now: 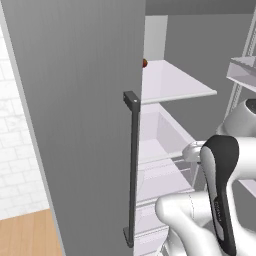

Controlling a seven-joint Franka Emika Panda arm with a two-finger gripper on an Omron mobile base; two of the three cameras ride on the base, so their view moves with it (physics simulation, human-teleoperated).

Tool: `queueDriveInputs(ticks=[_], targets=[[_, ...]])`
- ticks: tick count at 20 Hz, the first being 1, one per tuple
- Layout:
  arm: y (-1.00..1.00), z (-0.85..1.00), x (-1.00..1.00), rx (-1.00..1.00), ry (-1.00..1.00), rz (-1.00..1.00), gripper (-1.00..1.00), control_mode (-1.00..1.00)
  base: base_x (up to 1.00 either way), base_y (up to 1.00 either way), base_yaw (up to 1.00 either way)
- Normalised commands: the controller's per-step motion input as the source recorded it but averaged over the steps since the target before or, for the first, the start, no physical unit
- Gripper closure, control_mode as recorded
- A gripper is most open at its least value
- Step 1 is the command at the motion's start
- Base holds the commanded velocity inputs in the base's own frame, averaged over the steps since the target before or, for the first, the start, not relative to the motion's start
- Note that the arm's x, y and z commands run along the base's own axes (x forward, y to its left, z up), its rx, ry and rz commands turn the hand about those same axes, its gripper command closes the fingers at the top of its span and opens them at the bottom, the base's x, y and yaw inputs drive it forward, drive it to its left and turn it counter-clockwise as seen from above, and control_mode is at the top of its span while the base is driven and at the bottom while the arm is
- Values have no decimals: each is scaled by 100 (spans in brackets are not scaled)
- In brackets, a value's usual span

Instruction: Take the strawberry from the fridge and place it on top of the pancake, located on the dining counter.

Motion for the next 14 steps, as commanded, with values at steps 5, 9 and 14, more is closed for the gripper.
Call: queueDriveInputs(ticks=[5,9,14], targets=[[0,0,0,0,0,0,100,-100,0,0,0],[0,0,-7,0,0,0,100,-100,0,0,0],[0,0,0,0,0,0,100,100,-73,0,0]])
